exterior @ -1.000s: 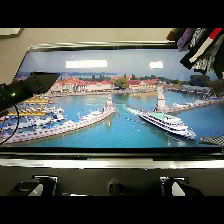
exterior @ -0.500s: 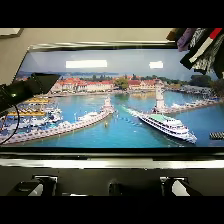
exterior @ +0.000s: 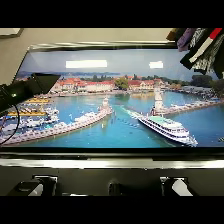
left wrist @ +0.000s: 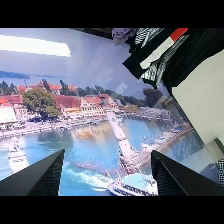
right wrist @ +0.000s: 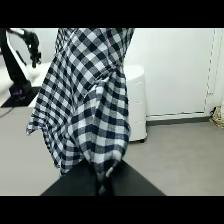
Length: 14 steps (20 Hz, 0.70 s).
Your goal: Fold the clothes and pants, and hang the long-sleeved shirts on hangers.
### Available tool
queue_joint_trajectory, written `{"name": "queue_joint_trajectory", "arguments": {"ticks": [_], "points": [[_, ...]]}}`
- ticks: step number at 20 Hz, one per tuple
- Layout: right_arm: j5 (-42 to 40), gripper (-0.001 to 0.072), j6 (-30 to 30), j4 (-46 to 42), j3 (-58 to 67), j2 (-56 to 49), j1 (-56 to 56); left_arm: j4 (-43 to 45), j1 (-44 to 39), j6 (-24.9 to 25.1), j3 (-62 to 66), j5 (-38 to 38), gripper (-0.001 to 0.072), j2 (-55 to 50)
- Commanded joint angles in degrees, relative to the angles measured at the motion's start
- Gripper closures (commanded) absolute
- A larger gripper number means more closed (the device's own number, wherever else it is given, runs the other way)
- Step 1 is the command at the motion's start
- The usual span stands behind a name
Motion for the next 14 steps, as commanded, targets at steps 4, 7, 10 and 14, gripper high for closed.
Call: {"name": "queue_joint_trajectory", "arguments": {"ticks": [4,7,10,14], "points": [[-7.2,0.0674,5.5,6.7,0.0,-1.2,-9.1,0.0,0.0,0.0,0.0,-0.1,0.0097,0.0],[-7.8,0.0673,5.0,12.1,0.0,-3.1,-12.6,0.0,0.0,0.0,0.0,-0.2,0.0097,0.0],[-8.6,0.0672,2.1,17.4,0.0,-3.2,-13.6,0.0,0.0,-0.1,0.0,-0.2,0.0096,0.0],[-8.2,0.0257,1.2,18.8,0.0,-0.5,-13.6,0.0,0.0,-0.1,0.0,-0.1,0.0096,0.0]]}}
